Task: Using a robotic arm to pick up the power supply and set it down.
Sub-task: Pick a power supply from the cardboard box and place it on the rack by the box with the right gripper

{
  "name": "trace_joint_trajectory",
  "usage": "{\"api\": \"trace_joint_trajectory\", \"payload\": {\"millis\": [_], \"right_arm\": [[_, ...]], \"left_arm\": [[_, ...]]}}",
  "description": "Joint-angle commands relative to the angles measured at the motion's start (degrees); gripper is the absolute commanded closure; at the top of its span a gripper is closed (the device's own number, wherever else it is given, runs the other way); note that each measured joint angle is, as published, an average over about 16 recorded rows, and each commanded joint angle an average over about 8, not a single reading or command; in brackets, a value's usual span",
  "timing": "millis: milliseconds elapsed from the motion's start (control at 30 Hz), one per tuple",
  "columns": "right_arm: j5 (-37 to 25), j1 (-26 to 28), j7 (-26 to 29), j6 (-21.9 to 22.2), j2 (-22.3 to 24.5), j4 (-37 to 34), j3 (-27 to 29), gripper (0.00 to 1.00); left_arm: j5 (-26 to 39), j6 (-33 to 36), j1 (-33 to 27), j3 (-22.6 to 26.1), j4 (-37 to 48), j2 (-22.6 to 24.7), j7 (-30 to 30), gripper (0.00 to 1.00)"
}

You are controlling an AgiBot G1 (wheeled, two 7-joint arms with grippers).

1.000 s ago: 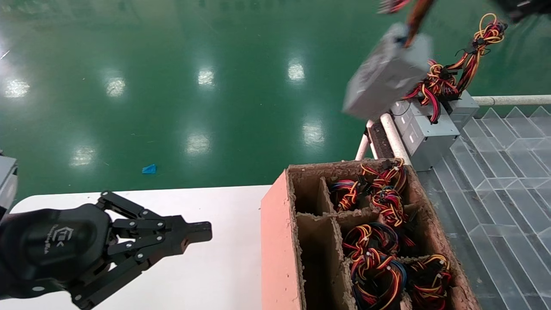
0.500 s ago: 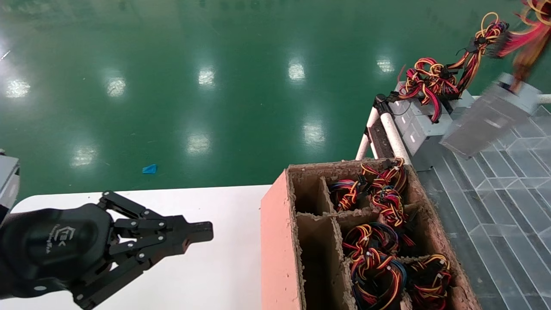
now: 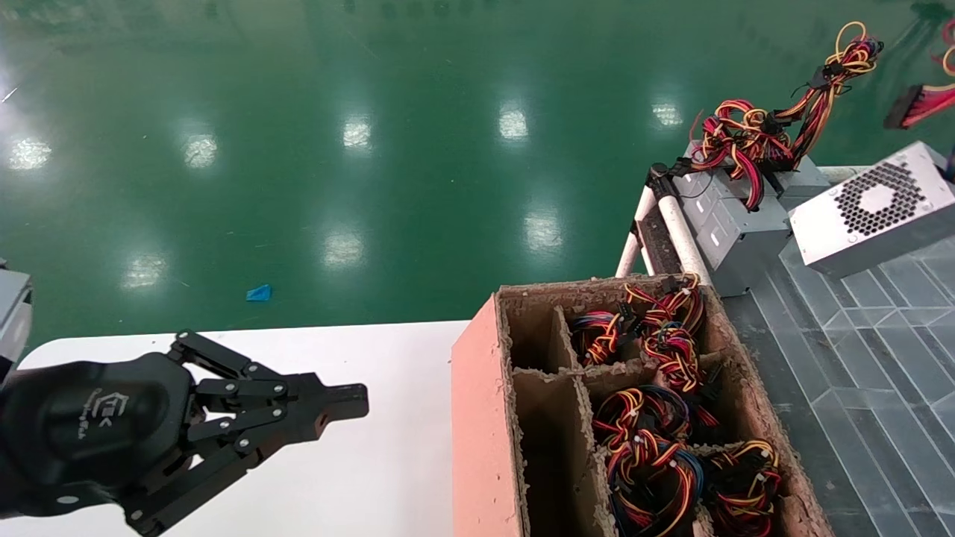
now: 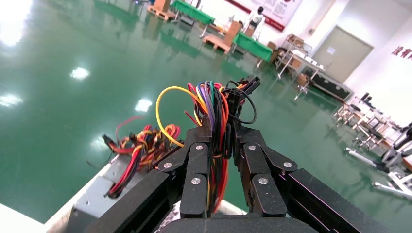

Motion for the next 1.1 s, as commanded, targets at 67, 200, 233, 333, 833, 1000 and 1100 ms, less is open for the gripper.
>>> {"api": "trace_joint_trajectory", "payload": {"millis": [67, 200, 233, 333, 833, 1000, 1100], "right_arm": [[-0.23, 0.88, -0.83, -0.59, -0.24, -1.56, -0.24, 1.00], [0.08, 1.93, -1.69, -1.36, -0.02, -2.57, 0.07, 1.00], [0.15, 2.08, -1.88, -1.52, 0.07, -2.71, 0.17, 1.00], [0.23, 2.38, -2.38, -1.75, 0.38, -2.98, 0.42, 1.00], [0.93, 2.85, -4.28, -2.17, 0.72, -5.48, 1.54, 1.00], [-0.40, 4.60, -4.69, -2.98, -0.85, -8.16, -0.23, 1.00], [-1.95, 6.72, -5.06, -4.13, -2.17, -10.15, -2.10, 1.00]], "left_arm": [[0.00, 0.00, 0.00, 0.00, 0.00, 0.00, 0.00, 1.00], [0.00, 0.00, 0.00, 0.00, 0.00, 0.00, 0.00, 1.00], [0.00, 0.00, 0.00, 0.00, 0.00, 0.00, 0.00, 1.00], [0.00, 0.00, 0.00, 0.00, 0.00, 0.00, 0.00, 1.00], [0.00, 0.00, 0.00, 0.00, 0.00, 0.00, 0.00, 1.00], [0.00, 0.00, 0.00, 0.01, 0.00, 0.00, 0.00, 1.00], [0.00, 0.00, 0.00, 0.01, 0.00, 0.00, 0.00, 1.00]]}}
